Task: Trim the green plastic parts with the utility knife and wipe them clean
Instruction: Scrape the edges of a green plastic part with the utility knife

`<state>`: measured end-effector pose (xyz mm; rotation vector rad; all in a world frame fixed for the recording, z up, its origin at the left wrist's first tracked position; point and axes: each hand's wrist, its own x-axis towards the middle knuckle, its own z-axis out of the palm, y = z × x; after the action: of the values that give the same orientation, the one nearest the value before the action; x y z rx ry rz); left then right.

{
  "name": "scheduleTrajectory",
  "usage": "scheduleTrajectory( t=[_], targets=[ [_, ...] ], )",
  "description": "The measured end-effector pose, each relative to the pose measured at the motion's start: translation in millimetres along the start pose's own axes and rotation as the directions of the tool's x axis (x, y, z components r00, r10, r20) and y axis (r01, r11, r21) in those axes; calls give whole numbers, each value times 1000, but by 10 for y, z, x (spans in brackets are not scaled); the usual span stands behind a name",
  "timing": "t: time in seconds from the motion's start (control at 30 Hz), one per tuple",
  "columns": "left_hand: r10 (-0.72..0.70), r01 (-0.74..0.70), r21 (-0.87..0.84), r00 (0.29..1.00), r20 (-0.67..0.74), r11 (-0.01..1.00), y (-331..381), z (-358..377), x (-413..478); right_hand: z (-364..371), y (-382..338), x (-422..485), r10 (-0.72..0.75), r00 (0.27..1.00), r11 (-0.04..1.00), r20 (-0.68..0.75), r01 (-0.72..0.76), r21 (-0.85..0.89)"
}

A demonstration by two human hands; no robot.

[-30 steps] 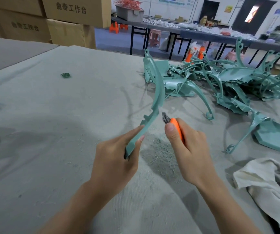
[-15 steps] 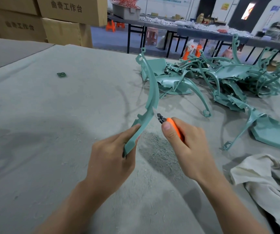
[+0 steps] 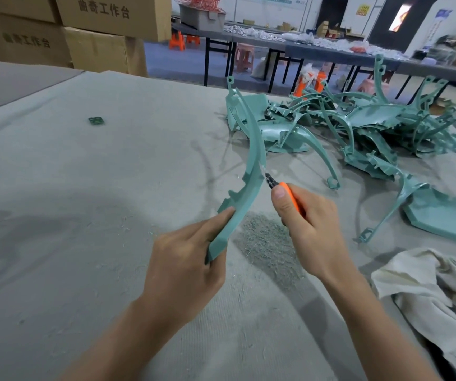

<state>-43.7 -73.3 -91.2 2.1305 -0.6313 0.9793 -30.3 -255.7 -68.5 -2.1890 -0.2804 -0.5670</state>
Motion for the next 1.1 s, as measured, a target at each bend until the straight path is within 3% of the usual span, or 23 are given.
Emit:
scheduleTrajectory(
  t=[0.6, 0.83, 1.1],
  targets=[
    [65, -68, -76, 997, -47, 995, 52, 4, -30, -107, 46, 112, 111, 992, 989, -57, -104, 104],
    [70, -80, -133, 995, -75, 988, 86, -17, 24, -118, 55, 97, 86, 995, 992, -48, -81, 98],
    [124, -117, -253, 992, 12, 960, 111, -34, 6, -236, 153, 219, 130, 989, 982, -70, -118, 147]
  ],
)
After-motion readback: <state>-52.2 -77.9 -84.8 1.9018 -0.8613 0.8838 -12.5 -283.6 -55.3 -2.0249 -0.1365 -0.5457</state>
